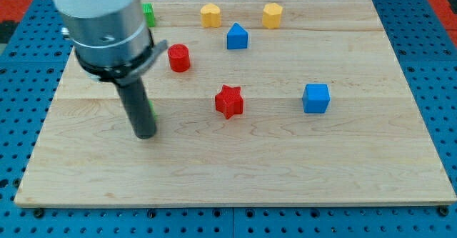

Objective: Slide the green circle to the top left of the red star

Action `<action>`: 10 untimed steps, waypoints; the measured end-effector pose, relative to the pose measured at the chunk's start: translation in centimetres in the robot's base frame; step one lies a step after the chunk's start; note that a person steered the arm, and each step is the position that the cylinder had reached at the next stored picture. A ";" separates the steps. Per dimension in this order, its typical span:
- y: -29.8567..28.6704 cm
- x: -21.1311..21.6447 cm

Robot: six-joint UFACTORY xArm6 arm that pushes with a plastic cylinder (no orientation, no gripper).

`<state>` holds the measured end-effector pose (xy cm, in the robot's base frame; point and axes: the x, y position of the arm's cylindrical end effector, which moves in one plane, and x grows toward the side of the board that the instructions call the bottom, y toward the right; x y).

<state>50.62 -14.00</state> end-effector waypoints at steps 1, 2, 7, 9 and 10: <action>-2.4 0.6; -6.1 0.8; -2.4 -1.5; -2.1 -3.0; 0.7 2.4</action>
<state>52.98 -13.27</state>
